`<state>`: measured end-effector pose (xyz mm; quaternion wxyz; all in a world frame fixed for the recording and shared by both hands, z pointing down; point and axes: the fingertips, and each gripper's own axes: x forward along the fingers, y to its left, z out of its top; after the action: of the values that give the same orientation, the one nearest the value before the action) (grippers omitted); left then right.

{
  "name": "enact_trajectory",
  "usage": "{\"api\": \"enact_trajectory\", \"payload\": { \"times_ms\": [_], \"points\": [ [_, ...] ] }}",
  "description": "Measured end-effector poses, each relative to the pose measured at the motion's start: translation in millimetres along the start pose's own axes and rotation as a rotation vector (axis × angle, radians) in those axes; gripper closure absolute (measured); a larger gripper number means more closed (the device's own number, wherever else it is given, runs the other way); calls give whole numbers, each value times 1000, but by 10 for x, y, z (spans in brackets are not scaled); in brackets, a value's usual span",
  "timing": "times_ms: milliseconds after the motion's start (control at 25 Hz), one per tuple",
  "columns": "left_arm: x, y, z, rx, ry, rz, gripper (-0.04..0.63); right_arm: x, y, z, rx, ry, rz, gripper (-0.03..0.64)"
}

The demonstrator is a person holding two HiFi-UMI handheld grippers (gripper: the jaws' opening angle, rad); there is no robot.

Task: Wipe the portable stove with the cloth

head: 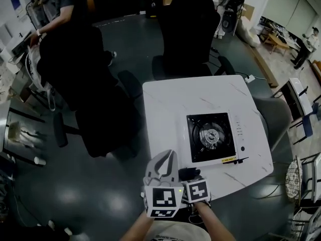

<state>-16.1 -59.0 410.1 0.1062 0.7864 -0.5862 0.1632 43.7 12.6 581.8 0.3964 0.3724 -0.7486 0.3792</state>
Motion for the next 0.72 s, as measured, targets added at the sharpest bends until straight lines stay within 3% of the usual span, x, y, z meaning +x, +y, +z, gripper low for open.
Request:
{"api": "enact_trajectory", "payload": {
  "times_ms": [200, 400, 720],
  "points": [
    [-21, 125, -69, -19, 10, 29, 572, -3, 106, 21, 24, 11, 61, 528],
    [-42, 259, -73, -23, 8, 56, 572, 20, 246, 107, 143, -2, 153, 528],
    [-54, 405, -69, -36, 10, 84, 572, 50, 361, 206, 112, 14, 175, 528]
  ]
}}
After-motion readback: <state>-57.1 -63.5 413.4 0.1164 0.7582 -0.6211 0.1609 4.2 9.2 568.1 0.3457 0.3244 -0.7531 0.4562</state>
